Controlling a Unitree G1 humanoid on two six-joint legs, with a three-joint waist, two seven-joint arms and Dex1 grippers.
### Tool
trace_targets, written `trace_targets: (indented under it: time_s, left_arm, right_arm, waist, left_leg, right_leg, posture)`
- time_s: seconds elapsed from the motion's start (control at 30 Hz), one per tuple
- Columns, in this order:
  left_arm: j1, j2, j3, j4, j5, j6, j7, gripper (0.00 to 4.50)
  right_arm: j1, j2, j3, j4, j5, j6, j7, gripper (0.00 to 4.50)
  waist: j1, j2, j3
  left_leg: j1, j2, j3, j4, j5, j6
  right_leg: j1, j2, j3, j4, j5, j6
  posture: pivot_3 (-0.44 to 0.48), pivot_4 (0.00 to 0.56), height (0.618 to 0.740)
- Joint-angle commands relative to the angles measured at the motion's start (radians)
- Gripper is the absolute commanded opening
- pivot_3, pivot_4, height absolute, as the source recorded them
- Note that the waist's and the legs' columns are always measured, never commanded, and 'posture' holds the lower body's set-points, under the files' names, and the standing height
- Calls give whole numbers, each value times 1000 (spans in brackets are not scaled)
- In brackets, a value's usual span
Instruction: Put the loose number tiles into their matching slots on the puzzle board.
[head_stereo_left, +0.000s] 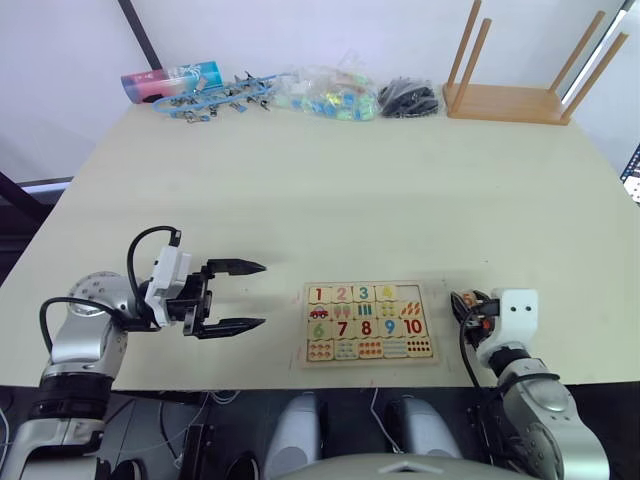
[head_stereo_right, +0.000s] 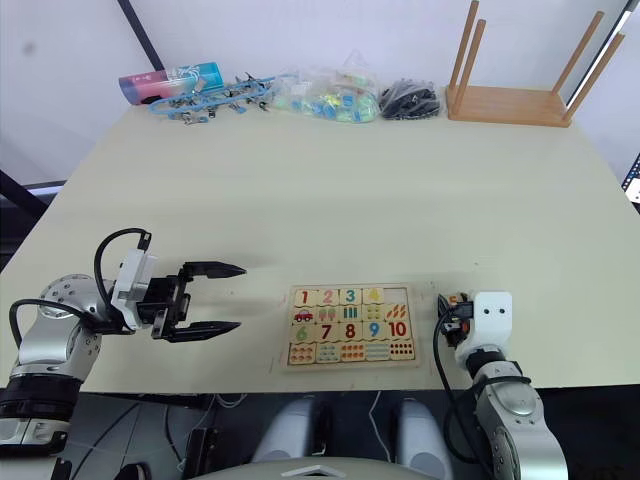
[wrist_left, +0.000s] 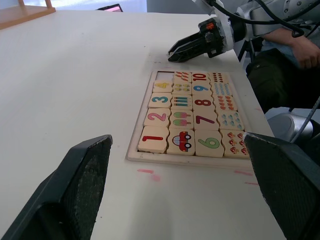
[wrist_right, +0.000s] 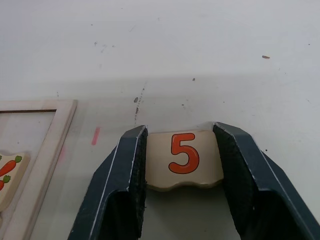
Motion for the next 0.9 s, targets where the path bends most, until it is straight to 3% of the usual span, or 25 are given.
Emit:
trace_targets:
  time_s: [0.03, 0.07, 0.13, 0.3, 0.47, 0.7, 0.9]
  left_arm:
    - [-8, 18, -3, -3, -20, -19, -31, 4500]
    - [-6, 18, -2, -5, -20, -19, -31, 4500]
    - [0, 18, 0, -7, -21, -20, -31, 4500]
    - [8, 16, 4, -9, -22, -23, -31, 4500]
    - [5, 7, 4, -2, -20, -29, -31, 4500]
    - [14, -4, 9, 0, -17, -42, -31, 4500]
    - [31, -10, 22, -10, -17, -44, -31, 4500]
  right_arm:
    - [11, -16, -1, -5, -11, -32, 8, 3359]
    - [12, -24, -3, -4, -11, -50, 18, 3922]
    - [15, -37, -28, -6, -11, -82, 25, 4404]
    - [16, -90, -87, -24, 50, -213, 131, 4404]
    - [-22, -306, -173, 32, 219, -213, 431, 4404]
    - [-131, -539, -214, 246, 289, -303, 768, 4404]
    - [-280, -685, -148, 507, 259, -465, 1087, 4404]
  waist:
    - [0, 0, 0]
    - [0, 0, 0]
    - [1, 0, 0]
    - [-3, 0, 0]
    - [-3, 1, 0]
    - [-1, 1, 1]
    - [-1, 1, 1]
  left_leg:
    - [0, 0, 0, 0, 0, 0]
    - [0, 0, 0, 0, 0, 0]
    - [0, 0, 0, 0, 0, 0]
    - [0, 0, 0, 0, 0, 0]
    - [0, 0, 1, 1, 0, 0]
    - [1, -1, 0, 1, 0, 0]
    - [1, -1, 1, 1, 0, 0]
  right_leg:
    - [0, 0, 0, 0, 0, 0]
    - [0, 0, 0, 0, 0, 0]
    - [0, 0, 0, 0, 0, 0]
    - [0, 0, 0, 0, 1, 2]
    - [0, 1, 1, 0, 1, 2]
    - [1, 3, 1, 0, 2, 3]
    - [1, 5, 3, 0, 2, 3]
  posture:
    - [0, 150, 737]
    - [0, 150, 737]
    - [0, 150, 737]
    - [0, 150, 737]
    - [0, 150, 737]
    - [0, 150, 737]
    - [0, 150, 737]
